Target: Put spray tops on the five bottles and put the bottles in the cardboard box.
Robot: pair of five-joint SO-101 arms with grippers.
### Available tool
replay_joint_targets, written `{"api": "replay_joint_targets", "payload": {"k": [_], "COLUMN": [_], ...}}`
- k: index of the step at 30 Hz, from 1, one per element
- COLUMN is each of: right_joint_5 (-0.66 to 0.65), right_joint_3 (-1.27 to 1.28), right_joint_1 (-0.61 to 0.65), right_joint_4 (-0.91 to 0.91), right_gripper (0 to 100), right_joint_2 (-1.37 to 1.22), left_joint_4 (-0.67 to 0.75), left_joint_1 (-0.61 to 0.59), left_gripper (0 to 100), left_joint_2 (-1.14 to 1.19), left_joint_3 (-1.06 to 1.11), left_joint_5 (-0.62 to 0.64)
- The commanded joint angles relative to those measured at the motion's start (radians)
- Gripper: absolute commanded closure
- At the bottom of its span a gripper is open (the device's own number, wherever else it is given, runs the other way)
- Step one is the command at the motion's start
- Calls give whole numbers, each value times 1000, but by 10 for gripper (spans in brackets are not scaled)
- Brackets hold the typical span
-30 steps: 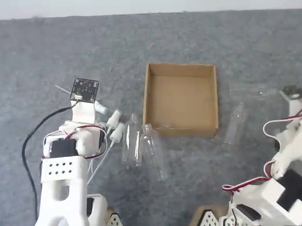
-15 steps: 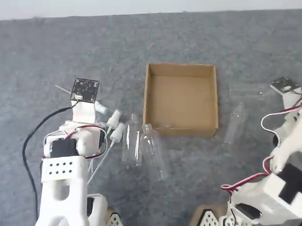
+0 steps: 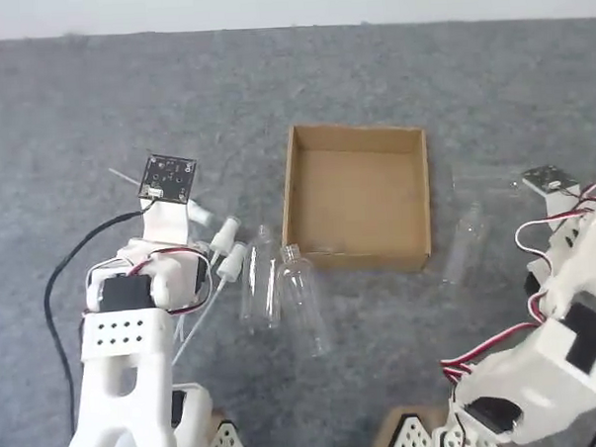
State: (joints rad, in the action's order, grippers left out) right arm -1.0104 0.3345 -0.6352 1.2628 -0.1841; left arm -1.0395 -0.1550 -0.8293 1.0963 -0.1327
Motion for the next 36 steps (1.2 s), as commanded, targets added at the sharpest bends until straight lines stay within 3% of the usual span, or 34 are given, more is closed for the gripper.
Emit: {"api": "replay_joint_targets", "payload": {"k": [1, 9, 17, 22, 27, 32, 36], "right_joint_5": [17, 26, 204, 350, 545, 724, 802], "right_joint_3": [-11, -84, -97, -97, -86, 14, 138], "right_joint_1": [13, 21, 196, 414, 742, 1070, 1242], "right_joint_4": [-13, 81, 203, 291, 294, 157, -21], "right_gripper": [853, 978, 993, 993, 993, 993, 993], "right_joint_2": [13, 107, 498, 766, 923, 944, 946], "left_joint_4": [23, 23, -49, -195, -325, -413, -436], "left_joint_1": [3, 3, -5, -5, 3, 3, 5], "left_gripper": [987, 987, 987, 987, 987, 987, 987], "left_joint_2": [-35, -38, -40, -40, -38, -38, -38], "left_joint_3": [-8, -13, -197, -461, -739, -952, -1055], "left_joint_5": [3, 6, 9, 6, 9, 55, 109]}}
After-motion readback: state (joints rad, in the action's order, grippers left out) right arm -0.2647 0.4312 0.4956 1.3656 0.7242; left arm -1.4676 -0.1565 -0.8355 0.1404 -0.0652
